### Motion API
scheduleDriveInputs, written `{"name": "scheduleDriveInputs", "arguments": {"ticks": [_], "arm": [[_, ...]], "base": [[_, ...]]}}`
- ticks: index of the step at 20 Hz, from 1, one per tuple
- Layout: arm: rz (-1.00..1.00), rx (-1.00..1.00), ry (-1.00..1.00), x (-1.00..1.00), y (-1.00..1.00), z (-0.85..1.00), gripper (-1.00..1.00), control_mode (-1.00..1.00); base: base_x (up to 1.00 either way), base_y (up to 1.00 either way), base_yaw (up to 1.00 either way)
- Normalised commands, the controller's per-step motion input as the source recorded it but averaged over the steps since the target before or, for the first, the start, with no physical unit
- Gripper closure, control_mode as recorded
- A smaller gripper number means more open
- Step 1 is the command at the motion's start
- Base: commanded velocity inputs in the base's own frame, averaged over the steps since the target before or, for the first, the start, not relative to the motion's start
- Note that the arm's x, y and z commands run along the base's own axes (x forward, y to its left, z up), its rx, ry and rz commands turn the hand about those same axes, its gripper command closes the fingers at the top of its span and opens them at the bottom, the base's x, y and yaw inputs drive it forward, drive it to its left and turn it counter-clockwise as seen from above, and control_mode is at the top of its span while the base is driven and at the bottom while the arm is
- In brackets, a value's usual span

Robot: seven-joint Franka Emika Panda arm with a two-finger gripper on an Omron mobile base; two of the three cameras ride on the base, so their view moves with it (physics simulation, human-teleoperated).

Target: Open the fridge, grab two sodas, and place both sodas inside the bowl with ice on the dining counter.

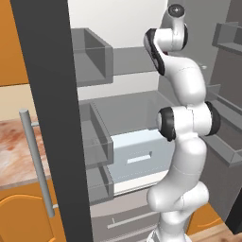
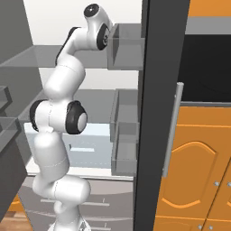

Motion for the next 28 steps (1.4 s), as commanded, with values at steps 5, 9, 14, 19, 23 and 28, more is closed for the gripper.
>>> {"name": "scheduleDriveInputs", "arguments": {"ticks": [5,9,14,19,23,28], "arm": [[-0.01,0.0,-0.13,-0.78,0.28,-0.01,1.0,-1.0],[0.0,-0.02,-0.11,-0.88,0.73,-0.07,1.0,-1.0],[0.0,0.0,-0.15,-0.99,0.59,-0.23,1.0,-1.0],[0.0,0.0,-0.06,-1.0,0.37,-0.01,1.0,-1.0],[0.02,0.0,0.0,-0.99,0.29,0.0,1.0,-1.0],[0.03,0.01,0.0,-1.0,0.11,0.0,1.0,-1.0]], "base": [[0.0,0.0,0.0],[0.0,0.0,0.0],[0.0,0.0,0.0],[0.0,0.0,0.0],[0.0,0.0,0.0],[0.0,0.0,0.0]]}}
